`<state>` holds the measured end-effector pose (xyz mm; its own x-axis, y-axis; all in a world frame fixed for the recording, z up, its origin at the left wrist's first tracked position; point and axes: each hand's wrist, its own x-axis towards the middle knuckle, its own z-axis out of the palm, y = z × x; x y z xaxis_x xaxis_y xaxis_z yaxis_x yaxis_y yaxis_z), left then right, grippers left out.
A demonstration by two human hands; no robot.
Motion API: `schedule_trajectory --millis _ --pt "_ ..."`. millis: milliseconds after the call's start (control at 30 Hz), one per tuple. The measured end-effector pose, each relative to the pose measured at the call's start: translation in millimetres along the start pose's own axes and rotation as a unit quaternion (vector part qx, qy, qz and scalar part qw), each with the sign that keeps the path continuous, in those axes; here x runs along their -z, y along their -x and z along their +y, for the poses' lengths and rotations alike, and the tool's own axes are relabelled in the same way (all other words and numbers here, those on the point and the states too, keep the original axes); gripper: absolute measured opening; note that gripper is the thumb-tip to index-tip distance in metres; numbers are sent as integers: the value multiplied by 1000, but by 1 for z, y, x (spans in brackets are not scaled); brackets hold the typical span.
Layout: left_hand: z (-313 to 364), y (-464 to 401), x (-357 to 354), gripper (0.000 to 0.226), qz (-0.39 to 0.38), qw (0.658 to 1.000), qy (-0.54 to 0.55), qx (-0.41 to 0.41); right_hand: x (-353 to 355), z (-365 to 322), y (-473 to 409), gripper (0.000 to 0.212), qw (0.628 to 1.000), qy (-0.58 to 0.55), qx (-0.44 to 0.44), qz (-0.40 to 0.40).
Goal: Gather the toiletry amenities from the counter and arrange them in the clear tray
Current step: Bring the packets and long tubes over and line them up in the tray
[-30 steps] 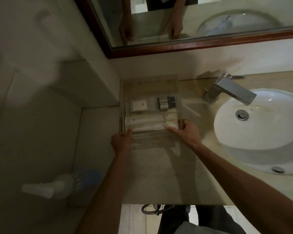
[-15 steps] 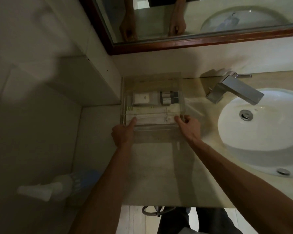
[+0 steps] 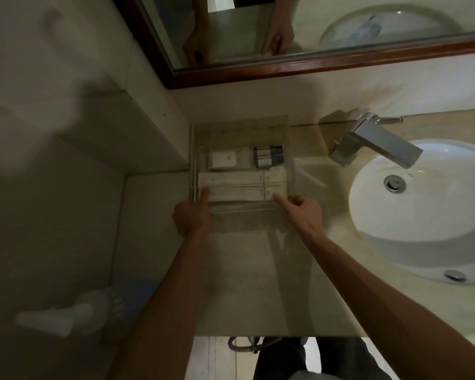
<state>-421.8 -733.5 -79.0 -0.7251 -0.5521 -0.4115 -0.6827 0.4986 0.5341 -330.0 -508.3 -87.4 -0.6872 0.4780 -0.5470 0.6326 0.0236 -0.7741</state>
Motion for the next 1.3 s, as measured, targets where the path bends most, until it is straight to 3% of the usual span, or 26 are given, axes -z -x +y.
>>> schedule_trajectory --millis 133,233,333,500,633,767,967,1200,1300 --pt "-17 4 -7 51 -2 993 106 -45 3 2 6 41 1000 5 11 -1" --pt "-23 9 -10 28 -19 982 185 -30 1 2 4 40 1000 9 13 -3" --pt "-21 7 -16 24 -43 960 276 6 -5 -1 0 38 1000 -10 11 -2" --pt "-10 6 -20 6 -67 941 331 22 -12 -10 -12 42 998 -49 -14 20" --pt "0 2 -26 7 -78 929 356 70 -16 -16 -20 36 994 -96 -48 33" --pt "5 2 -30 22 -111 904 401 103 -20 -21 -18 31 979 -188 -79 -9" --pt "21 3 -31 20 -142 862 465 145 -20 -34 -19 3 890 -417 -161 -92" --pt "22 3 -33 16 -161 858 463 153 -19 -33 -25 13 867 -452 -172 -123" --pt "22 7 -30 19 -159 873 445 122 -13 -30 -26 4 903 -367 -171 -143"
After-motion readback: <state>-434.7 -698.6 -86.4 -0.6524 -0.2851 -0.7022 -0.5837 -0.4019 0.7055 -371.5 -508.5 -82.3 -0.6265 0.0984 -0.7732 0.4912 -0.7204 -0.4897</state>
